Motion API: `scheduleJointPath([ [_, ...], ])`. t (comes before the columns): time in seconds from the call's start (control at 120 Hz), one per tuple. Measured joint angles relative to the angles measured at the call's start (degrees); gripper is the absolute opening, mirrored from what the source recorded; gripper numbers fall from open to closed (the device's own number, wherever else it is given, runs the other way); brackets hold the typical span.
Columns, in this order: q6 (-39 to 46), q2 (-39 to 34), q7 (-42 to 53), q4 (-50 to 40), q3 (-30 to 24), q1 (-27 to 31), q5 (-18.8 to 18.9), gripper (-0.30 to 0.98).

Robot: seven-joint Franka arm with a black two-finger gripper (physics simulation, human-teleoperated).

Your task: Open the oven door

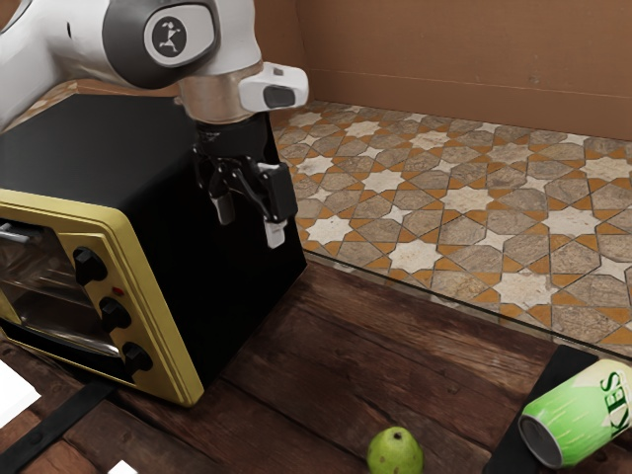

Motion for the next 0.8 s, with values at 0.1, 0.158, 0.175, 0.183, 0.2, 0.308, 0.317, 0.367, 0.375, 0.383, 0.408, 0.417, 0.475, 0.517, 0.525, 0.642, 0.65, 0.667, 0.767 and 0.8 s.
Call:
scheduleJointPath([
  [0.1,1.9,0.0,0.3,0.0,0.1,0.2,-0.3,0.69],
  [0.158,2.6,0.1,0.5,0.0,0.2,0.4,-0.4,0.69],
  [0.175,2.8,0.0,0.5,0.0,0.2,0.4,-0.4,0.69],
  [0.183,2.9,0.0,0.6,0.0,0.2,0.4,-0.4,0.69],
  [0.2,3.0,-0.2,0.6,0.4,0.2,0.4,-0.4,0.69],
  [0.308,4.1,-22.1,8.1,5.2,5.6,-2.5,0.2,0.68],
  [0.317,4.1,-23.4,9.1,5.2,6.0,-1.8,0.8,0.68],
  [0.367,3.9,-30.1,15.1,3.3,9.3,0.1,4.4,0.68],
  [0.375,4.1,-31.8,16.2,2.0,10.7,0.2,4.3,0.68],
  [0.383,4.2,-33.3,17.3,1.0,11.8,0.4,4.2,0.68],
  [0.408,4.9,-38.4,20.5,-3.3,16.4,0.7,3.3,0.68],
  [0.417,5.2,-40.1,21.6,-4.9,18.2,0.6,3.0,0.68],
  [0.475,8.7,-51.2,30.0,-18.3,26.6,0.6,1.5,0.68],
  [0.517,11.9,-54.9,35.9,-25.9,29.1,1.7,1.7,0.68],
  [0.525,12.5,-55.2,37.0,-27.2,29.3,1.9,1.9,0.68],
  [0.642,19.8,-56.3,51.7,-36.7,31.7,0.9,5.2,0.69],
  [0.65,20.2,-56.3,52.7,-37.0,31.9,0.6,5.3,0.69],
  [0.667,21.0,-56.3,54.6,-37.6,32.4,0.3,5.6,0.69],
  [0.767,25.1,-56.2,64.9,-40.5,33.4,-0.6,6.6,0.69],
  [0.8,26.4,-56.2,68.0,-41.7,33.5,-0.7,6.8,0.69],
])
